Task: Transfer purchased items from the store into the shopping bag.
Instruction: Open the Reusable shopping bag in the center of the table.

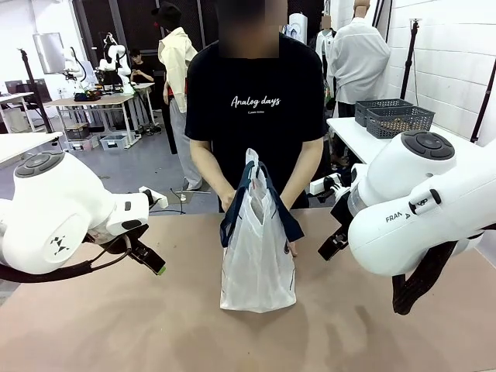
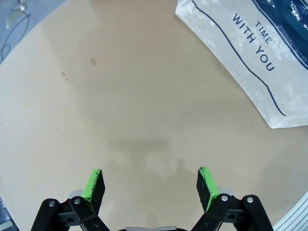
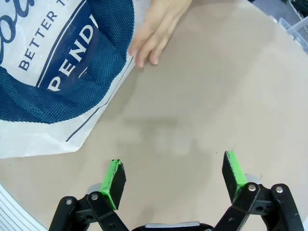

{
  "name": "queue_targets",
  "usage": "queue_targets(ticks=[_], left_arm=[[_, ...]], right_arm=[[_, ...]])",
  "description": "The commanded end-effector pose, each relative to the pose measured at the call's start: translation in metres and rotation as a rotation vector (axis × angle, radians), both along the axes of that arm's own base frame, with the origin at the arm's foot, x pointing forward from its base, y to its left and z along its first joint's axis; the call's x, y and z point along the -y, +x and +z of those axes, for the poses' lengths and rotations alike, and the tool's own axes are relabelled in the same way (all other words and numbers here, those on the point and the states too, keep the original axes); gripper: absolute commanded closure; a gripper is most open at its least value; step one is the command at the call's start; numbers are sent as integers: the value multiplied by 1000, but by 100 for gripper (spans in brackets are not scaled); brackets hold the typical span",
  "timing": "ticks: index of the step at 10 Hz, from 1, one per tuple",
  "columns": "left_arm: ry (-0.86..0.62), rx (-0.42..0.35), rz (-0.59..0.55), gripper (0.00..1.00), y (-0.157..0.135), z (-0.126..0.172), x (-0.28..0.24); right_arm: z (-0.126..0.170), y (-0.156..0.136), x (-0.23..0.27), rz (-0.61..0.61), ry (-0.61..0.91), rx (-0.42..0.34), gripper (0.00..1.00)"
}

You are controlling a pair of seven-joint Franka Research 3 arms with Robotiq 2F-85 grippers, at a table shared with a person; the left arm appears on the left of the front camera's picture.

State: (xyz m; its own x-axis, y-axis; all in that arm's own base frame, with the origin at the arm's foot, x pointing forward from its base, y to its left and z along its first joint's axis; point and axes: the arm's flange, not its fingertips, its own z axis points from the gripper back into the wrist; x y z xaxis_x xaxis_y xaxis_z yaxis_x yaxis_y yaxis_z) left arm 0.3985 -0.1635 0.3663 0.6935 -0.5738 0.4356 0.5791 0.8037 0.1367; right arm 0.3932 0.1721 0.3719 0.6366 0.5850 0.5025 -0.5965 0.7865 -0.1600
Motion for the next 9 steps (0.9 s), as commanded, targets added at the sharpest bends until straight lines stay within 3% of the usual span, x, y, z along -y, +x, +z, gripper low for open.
queue_targets(ticks=[1,4,9], left_arm=[[0,0,0,0,0,0,0],[-122,-49,76,0,-7,17,23],[-177,-185,159,0,-2,71,63]], right_arm=[[1,0,0,0,1,1,0],[19,-2,2,2,59,-48,0],[104,-13,3,-47,60,-201,0]])
